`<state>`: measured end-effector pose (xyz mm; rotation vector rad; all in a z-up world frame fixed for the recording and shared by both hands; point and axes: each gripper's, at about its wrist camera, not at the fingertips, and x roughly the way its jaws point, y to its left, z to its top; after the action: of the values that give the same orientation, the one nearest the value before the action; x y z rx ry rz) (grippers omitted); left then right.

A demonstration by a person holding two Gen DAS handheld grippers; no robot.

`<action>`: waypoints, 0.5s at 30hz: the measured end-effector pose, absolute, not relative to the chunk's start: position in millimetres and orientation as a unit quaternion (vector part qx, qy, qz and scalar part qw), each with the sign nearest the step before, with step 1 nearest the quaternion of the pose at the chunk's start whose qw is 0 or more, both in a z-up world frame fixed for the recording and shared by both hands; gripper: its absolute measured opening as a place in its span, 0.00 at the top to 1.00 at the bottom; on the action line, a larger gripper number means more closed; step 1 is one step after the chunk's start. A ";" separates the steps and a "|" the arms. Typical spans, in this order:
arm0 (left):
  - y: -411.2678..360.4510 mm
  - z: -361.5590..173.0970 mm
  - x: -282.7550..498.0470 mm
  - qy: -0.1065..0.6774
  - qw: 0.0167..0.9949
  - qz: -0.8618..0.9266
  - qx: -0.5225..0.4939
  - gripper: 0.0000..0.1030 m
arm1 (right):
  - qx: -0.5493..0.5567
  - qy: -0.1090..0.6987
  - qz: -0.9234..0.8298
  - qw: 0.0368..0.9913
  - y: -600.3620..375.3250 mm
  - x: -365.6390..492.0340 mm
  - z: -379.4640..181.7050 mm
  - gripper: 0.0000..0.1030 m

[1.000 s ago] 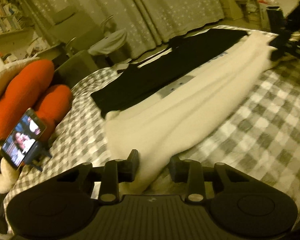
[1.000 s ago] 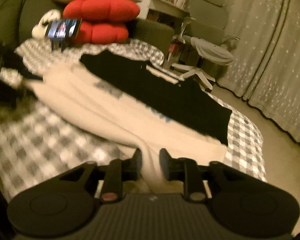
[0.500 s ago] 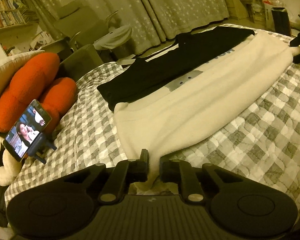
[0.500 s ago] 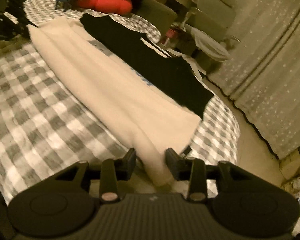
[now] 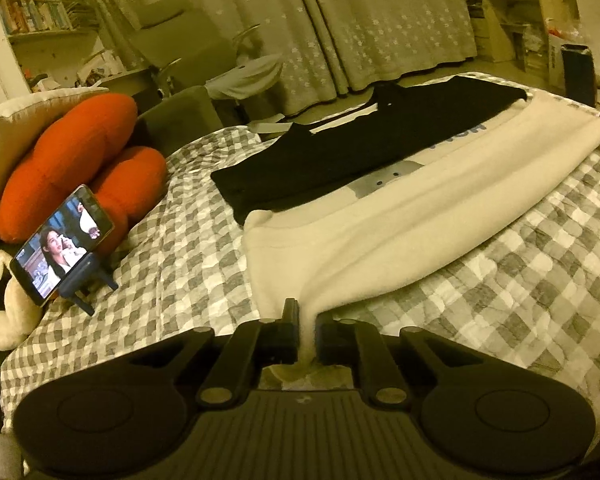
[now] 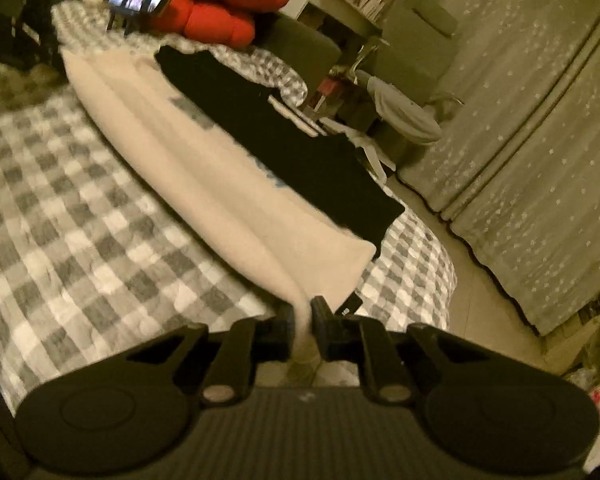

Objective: Fold clothes

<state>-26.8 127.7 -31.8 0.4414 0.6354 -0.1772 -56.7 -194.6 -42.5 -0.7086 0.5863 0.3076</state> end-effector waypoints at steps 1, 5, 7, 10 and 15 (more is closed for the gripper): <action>127.1 -30.9 -28.4 0.305 0.923 -0.085 0.216 0.91 | -0.344 0.276 0.147 0.885 -193.0 -58.6 -41.7 0.89; 128.7 -21.8 -39.3 0.282 0.933 -0.081 0.208 0.91 | -0.331 0.241 0.140 0.902 -190.4 -74.5 -27.9 0.89; 130.0 -19.1 -44.3 0.275 0.936 -0.082 0.205 0.91 | -0.321 0.235 0.131 0.908 -194.2 -79.9 -24.9 0.90; 129.5 -16.7 -49.6 0.273 0.937 -0.089 0.200 0.92 | -0.306 0.233 0.124 0.915 -201.0 -85.1 -21.9 0.91; 122.9 -14.6 -58.7 0.268 0.936 -0.098 0.205 0.92 | -0.298 0.244 0.125 0.915 -207.2 -86.9 -22.9 0.92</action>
<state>-58.7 122.9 -14.6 0.4195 0.5467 -0.1993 -86.9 -207.2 -22.9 -0.6126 0.5022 0.2578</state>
